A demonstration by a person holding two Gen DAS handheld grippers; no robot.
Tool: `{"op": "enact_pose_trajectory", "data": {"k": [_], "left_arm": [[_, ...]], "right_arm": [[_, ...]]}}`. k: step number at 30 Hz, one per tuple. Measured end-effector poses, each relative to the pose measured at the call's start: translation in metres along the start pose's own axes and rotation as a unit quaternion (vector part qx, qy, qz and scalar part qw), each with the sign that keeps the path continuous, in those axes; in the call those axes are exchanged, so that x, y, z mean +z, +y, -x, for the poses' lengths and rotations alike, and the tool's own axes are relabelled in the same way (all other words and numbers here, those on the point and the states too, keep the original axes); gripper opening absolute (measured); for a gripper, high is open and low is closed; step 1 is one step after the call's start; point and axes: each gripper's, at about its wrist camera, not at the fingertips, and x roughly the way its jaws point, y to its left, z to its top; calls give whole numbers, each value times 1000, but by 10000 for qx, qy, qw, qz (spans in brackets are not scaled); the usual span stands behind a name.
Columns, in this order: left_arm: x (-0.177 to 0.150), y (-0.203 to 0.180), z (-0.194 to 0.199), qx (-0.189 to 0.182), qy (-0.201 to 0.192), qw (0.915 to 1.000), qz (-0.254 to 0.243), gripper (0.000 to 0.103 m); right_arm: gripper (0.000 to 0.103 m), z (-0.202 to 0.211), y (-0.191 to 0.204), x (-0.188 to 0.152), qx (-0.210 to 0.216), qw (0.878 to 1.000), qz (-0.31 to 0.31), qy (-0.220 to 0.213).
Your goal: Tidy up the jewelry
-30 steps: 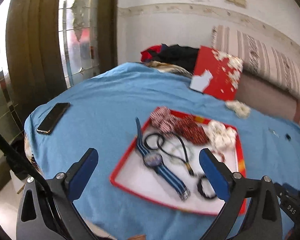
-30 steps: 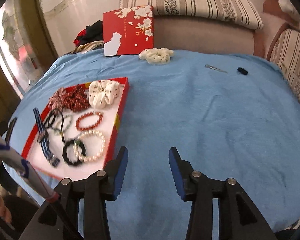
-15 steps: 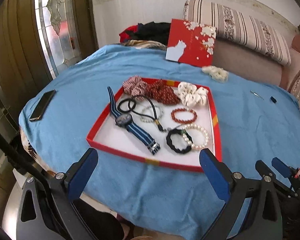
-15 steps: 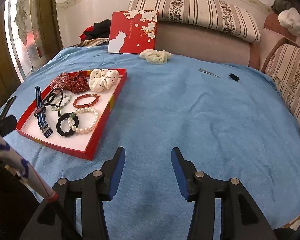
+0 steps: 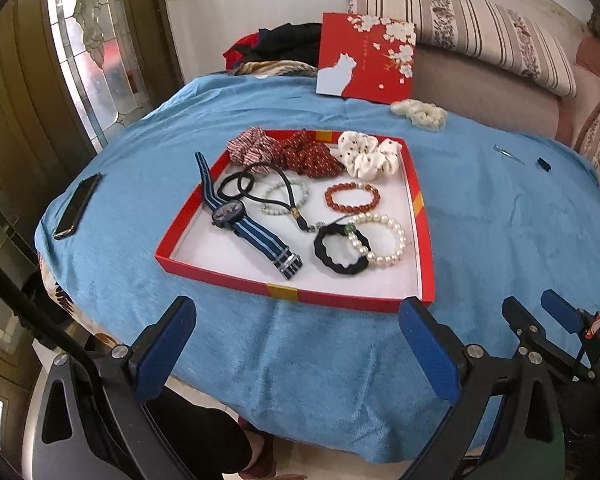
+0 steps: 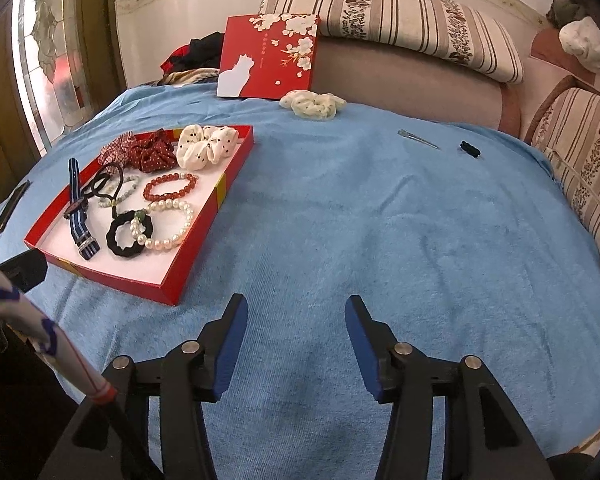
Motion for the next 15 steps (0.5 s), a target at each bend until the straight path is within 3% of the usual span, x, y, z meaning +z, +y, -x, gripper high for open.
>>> {"op": "enact_pose_trajectory", "data": {"k": [15], "left_arm": [[-7,3,-15,-56,289,9996,51,101]], "right_arm": [[57,-7,13,-7,-51,9997,205,135]]}}
